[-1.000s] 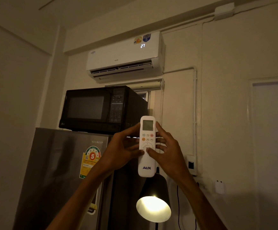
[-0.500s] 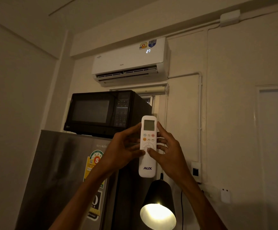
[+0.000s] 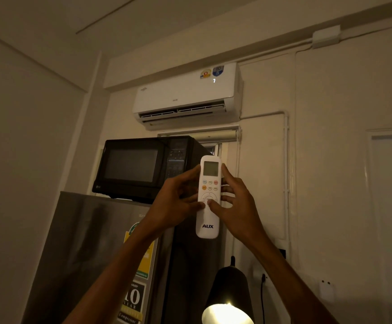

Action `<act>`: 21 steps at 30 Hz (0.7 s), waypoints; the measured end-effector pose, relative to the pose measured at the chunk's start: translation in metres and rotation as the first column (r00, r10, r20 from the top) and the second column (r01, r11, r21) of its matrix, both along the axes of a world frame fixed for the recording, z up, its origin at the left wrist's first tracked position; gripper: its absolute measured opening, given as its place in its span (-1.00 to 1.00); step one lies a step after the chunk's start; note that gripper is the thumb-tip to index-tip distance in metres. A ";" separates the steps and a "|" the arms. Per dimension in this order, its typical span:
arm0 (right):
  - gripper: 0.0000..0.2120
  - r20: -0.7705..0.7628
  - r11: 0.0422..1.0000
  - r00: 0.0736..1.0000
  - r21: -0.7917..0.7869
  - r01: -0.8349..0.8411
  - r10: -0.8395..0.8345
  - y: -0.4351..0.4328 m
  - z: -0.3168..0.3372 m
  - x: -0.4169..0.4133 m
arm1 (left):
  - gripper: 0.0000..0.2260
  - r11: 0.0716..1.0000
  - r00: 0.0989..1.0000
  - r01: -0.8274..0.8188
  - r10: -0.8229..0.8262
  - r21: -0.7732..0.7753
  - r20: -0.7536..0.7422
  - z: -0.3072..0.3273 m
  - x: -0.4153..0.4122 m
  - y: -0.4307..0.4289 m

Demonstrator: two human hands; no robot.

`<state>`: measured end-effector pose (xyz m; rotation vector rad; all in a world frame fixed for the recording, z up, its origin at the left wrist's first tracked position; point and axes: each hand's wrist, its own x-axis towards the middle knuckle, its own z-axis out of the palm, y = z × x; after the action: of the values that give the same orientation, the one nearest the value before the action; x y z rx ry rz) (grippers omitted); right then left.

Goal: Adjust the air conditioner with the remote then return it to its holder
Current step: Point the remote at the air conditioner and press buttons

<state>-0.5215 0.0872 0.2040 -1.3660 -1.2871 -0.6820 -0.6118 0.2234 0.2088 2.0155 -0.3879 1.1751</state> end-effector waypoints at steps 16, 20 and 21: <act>-0.27 0.141 0.993 0.988 0.104 0.050 -0.065 0.004 0.066 0.007 | -0.34 0.996 0.988 -0.046 0.034 0.081 0.148 0.065 -0.001 -0.007; -0.27 0.135 0.994 0.989 0.101 0.045 -0.058 0.004 0.068 0.009 | -0.33 0.997 0.988 -0.040 0.029 0.071 0.150 0.066 0.001 -0.008; -0.27 0.135 0.994 0.989 0.103 0.043 -0.057 0.004 0.068 0.010 | -0.32 0.997 0.989 -0.037 0.027 0.067 0.147 0.066 0.002 -0.008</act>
<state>-0.5113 0.0907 0.2719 -1.2917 -1.3125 -0.8768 -0.6102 0.2157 0.2750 2.0072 -0.4768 1.3510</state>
